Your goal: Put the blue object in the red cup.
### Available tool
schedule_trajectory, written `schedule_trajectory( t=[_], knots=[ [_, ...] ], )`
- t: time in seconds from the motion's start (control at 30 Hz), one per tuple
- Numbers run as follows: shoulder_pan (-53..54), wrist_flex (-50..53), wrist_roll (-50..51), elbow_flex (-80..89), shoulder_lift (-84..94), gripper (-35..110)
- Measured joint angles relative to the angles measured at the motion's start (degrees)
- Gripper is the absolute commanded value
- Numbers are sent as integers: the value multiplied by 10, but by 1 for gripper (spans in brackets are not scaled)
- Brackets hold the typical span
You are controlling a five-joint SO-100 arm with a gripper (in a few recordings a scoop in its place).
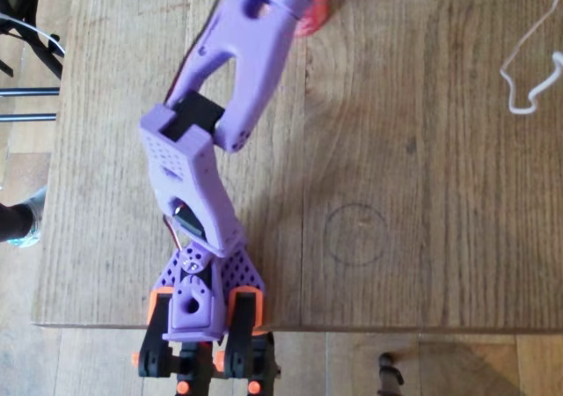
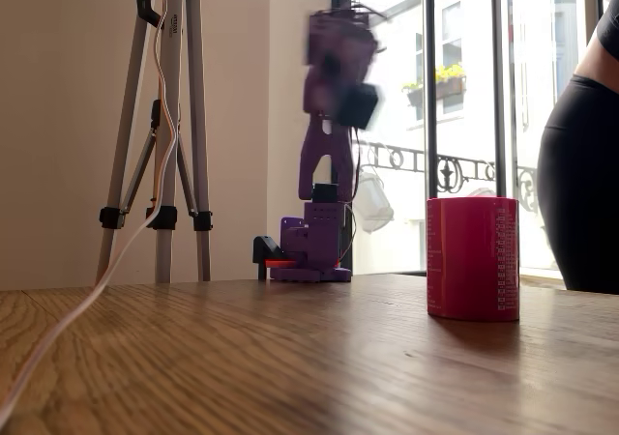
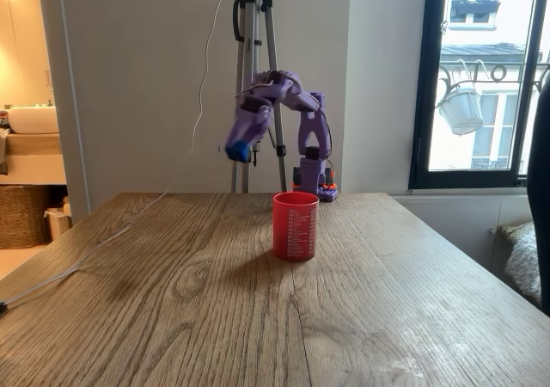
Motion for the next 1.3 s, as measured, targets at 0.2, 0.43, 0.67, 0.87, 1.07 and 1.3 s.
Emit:
schedule_trajectory(
  t=[0.2, 0.43, 0.67, 0.87, 1.07, 1.3],
  knots=[
    [-61, 0, -1, 7, 0, 1],
    [-184, -7, 11, 102, 40, 1],
    [-217, -7, 20, 125, 40, 1],
    [-195, -12, 20, 131, 40, 1],
    [-162, -60, 3, 154, 40, 1],
    [-148, -71, -1, 160, 40, 1]
  ],
)
